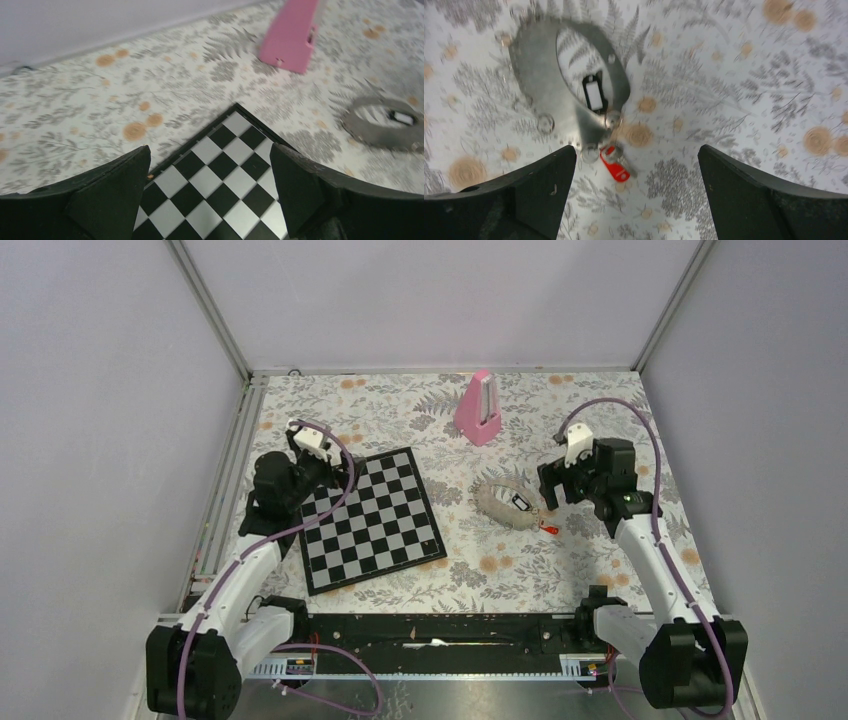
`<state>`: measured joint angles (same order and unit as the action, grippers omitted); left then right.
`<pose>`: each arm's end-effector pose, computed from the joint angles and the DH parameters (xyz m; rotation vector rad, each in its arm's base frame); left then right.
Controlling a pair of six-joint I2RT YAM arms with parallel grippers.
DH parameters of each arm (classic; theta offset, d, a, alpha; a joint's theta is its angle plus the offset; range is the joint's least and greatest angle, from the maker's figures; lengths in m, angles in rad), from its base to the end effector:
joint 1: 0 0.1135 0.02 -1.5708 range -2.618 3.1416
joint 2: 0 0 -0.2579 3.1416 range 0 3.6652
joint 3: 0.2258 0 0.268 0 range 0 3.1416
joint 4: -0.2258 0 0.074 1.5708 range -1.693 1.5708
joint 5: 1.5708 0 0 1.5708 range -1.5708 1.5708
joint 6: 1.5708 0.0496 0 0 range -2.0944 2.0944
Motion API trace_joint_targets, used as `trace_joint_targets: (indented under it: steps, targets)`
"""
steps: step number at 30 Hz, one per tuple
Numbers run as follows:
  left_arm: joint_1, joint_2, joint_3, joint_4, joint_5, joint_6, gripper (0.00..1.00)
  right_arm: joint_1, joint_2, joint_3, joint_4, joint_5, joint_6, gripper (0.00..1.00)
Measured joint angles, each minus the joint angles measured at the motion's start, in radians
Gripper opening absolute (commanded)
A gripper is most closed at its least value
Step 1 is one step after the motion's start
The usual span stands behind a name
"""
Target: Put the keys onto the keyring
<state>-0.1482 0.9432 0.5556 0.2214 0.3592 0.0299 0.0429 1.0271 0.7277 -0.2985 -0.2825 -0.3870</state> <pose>0.2465 -0.0544 0.2592 0.4168 1.6922 -0.3984 0.2536 0.0247 0.2460 -0.6130 2.0543 0.1059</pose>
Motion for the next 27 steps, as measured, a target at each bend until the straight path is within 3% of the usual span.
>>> trace_joint_targets:
  steps: [4,11,17,27]
  targets:
    - [0.0,0.035,0.031,-0.079,0.074,0.016,0.99,0.0,0.038,-0.035,-0.084,0.002,-0.093,0.98]
    - [0.0,0.062,0.046,-0.126,0.117,0.028,0.99,0.0,0.202,-0.04,-0.1,-0.011,-0.15,0.79]
    - [0.0,0.062,0.046,-0.135,0.13,0.035,0.99,0.006,0.428,0.077,-0.092,-0.049,-0.135,0.73]
    - [0.0,0.062,0.046,-0.151,0.14,0.046,0.99,0.09,0.589,0.175,-0.061,-0.04,-0.134,0.6]
